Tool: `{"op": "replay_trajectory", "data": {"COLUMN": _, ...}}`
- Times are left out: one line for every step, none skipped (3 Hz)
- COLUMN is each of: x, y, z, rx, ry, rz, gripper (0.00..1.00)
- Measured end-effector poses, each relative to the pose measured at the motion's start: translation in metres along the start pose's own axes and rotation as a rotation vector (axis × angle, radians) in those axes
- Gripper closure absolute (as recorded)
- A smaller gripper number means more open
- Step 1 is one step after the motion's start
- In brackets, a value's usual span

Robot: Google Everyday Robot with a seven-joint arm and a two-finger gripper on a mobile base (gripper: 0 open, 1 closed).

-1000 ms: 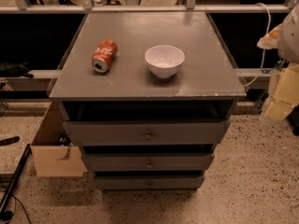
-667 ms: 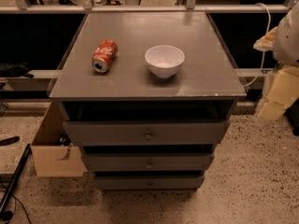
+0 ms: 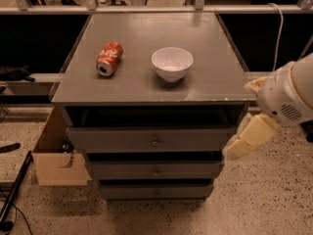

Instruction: Open bottom drawer

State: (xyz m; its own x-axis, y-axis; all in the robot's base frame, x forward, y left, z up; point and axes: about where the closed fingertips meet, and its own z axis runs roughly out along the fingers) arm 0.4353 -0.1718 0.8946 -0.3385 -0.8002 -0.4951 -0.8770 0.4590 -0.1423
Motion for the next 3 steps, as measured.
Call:
{"op": "replay_trajectory", "data": {"x": -0.003, "y": 0.014, "z": 0.031, "rx": -0.009, "ry": -0.104, "rz": 0.060, "gripper": 0.00}}
{"op": "replay_trajectory", "data": {"x": -0.002, "y": 0.014, "z": 0.035, "rx": -0.010, "ry": -0.100, "rz": 0.071, "gripper": 0.00}}
{"op": "replay_trajectory", "data": {"x": 0.003, "y": 0.018, "z": 0.052, "rx": -0.012, "ry": -0.092, "rz": 0.118, "gripper": 0.00}}
